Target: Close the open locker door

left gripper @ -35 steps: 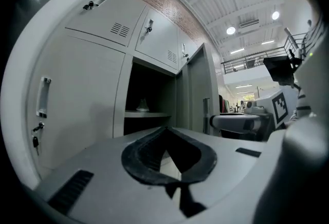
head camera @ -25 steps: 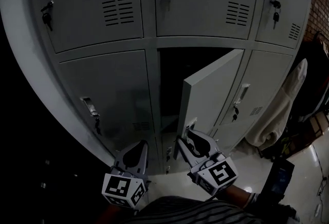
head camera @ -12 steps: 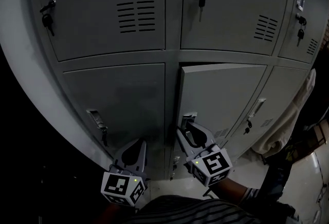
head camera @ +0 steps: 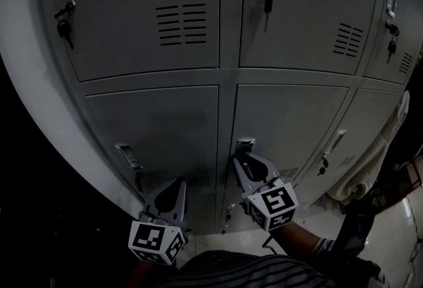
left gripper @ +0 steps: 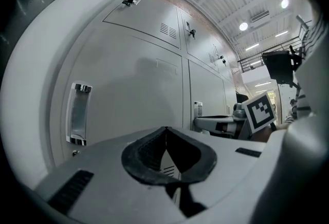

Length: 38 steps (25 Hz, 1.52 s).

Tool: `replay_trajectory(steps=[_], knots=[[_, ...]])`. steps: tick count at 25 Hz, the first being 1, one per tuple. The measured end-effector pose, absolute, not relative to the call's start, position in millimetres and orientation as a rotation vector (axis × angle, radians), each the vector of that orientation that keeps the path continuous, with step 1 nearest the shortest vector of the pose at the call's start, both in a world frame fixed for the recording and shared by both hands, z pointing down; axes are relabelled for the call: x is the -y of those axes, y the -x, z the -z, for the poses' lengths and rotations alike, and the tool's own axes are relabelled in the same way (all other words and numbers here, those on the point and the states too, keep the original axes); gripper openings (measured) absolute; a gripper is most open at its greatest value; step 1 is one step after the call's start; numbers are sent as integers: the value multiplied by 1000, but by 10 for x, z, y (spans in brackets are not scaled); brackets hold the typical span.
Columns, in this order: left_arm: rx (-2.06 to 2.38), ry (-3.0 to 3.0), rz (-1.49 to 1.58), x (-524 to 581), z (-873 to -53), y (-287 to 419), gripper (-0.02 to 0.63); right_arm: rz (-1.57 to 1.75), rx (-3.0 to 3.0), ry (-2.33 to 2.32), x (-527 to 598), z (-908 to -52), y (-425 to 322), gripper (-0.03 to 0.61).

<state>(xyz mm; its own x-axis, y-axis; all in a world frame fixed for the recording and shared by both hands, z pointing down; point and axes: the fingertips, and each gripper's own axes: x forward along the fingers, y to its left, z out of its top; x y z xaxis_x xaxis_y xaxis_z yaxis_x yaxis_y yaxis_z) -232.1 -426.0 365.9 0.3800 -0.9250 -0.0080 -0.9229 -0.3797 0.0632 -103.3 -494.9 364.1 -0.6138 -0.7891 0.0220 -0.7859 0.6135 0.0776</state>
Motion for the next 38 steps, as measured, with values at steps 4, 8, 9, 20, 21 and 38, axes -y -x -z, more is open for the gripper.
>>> replay_trajectory(steps=[4, 8, 9, 20, 21, 38], knots=[[1710, -2583, 63, 4201, -3649, 2278, 6, 32, 2800, -1309, 4910, -3646, 1060, 95], [1711, -2584, 70, 4105, -3646, 2256, 6, 51, 2811, -1282, 4790, -3613, 1071, 175], [1711, -2581, 73, 4075, -3650, 2254, 6, 53, 2811, -1277, 4748, -3611, 1061, 179], [1699, -2525, 98, 3400, -3719, 1963, 6, -35, 2873, -1231, 3660, -3583, 583, 87], [1695, -2523, 101, 3287, -3735, 1887, 6, -28, 2872, -1223, 3494, -3570, 504, 80], [1729, -2480, 60, 602, -3826, 339, 6, -7, 2792, -1325, 734, -3537, -1434, 2]])
